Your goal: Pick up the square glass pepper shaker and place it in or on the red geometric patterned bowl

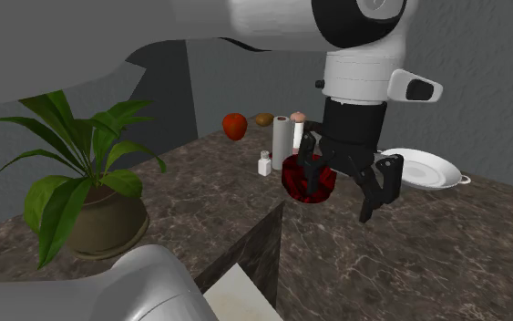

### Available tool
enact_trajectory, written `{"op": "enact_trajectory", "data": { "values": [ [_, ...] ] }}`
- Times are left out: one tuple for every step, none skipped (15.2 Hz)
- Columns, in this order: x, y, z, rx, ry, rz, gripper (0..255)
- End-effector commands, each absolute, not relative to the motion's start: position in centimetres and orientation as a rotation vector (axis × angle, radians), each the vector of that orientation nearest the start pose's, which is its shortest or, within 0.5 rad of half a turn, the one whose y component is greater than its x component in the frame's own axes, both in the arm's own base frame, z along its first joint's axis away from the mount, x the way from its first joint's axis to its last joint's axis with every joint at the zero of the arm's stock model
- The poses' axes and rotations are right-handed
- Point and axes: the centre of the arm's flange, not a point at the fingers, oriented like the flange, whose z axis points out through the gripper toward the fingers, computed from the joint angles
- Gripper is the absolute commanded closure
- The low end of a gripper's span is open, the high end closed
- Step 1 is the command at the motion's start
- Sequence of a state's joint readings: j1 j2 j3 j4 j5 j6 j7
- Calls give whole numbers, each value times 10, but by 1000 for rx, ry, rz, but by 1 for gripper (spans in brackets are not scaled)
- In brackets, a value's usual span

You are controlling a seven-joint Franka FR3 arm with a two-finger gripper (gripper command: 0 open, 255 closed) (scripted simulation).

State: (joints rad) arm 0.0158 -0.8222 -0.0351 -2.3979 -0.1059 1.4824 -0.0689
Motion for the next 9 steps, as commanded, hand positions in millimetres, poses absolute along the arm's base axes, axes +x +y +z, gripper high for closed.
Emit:
{"op": "enact_trajectory", "data": {
  "values": [
    [287, -21, 575, -3213, -93, 155, 0],
    [293, -10, 570, -3212, -91, 159, 0],
    [299, 1, 566, -3211, -90, 162, 0],
    [306, 11, 561, -3210, -88, 166, 0],
    [312, 22, 556, -3209, -86, 169, 0],
    [319, 33, 552, -3208, -85, 172, 0],
    [325, 44, 547, -3207, -83, 176, 0],
    [331, 54, 543, -3206, -82, 179, 0],
    [338, 65, 538, -3205, -80, 182, 0]
  ]
}}
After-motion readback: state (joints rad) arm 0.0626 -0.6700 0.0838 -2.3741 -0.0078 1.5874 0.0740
